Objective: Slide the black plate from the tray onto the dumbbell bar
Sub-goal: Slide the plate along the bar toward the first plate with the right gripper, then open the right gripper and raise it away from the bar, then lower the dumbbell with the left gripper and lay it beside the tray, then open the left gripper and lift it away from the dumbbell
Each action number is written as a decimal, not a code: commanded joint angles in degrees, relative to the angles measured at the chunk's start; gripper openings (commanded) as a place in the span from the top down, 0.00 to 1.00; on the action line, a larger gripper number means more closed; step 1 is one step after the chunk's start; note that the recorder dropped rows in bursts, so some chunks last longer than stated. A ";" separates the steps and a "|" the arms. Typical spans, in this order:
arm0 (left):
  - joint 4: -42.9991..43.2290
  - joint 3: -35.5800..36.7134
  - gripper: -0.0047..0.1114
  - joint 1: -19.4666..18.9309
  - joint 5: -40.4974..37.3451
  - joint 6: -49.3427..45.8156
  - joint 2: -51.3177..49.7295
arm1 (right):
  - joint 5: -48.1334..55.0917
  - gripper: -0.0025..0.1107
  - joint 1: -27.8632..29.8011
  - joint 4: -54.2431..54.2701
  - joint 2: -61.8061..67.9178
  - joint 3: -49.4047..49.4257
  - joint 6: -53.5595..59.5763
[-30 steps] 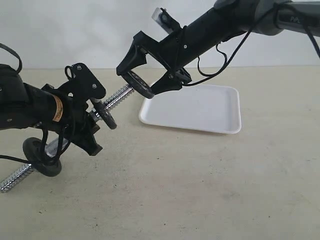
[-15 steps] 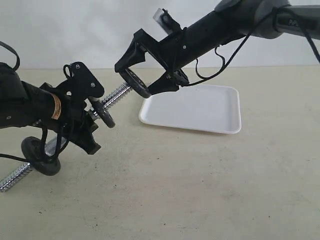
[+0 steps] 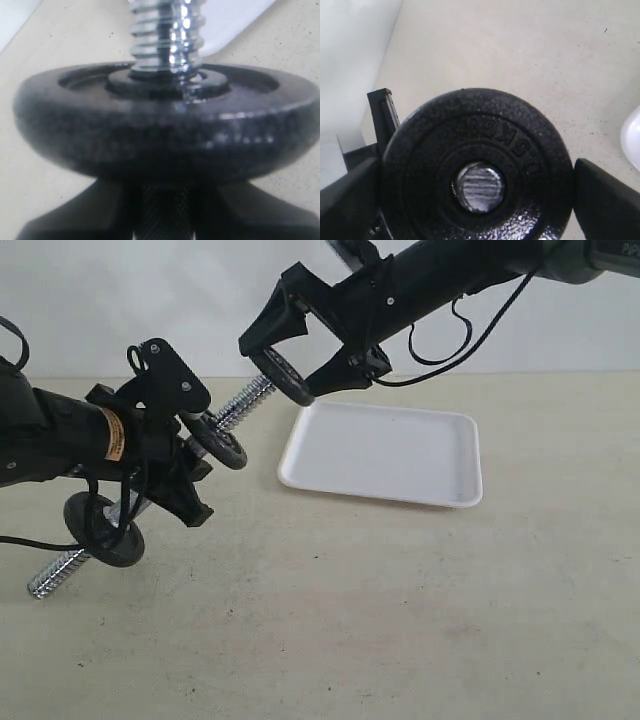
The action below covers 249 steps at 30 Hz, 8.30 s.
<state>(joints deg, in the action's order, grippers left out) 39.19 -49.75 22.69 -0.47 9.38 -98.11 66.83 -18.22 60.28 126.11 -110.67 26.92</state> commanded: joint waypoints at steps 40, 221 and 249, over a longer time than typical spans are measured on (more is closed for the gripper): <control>1.72 -1.59 0.92 0.56 54.13 -0.47 1.62 | 3.14 0.08 -4.28 9.30 -2.67 -0.93 -0.18; -6.78 -37.87 0.69 4.49 16.78 39.96 -24.63 | 3.14 0.98 7.97 -10.79 -15.66 -0.93 11.28; 10.39 -37.87 0.92 4.49 7.12 39.20 -19.79 | 3.14 0.98 7.97 -18.80 -15.66 -0.93 11.50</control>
<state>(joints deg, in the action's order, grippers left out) 45.31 -87.74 27.18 10.14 48.95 -120.84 69.85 -10.70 44.86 111.35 -111.56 38.21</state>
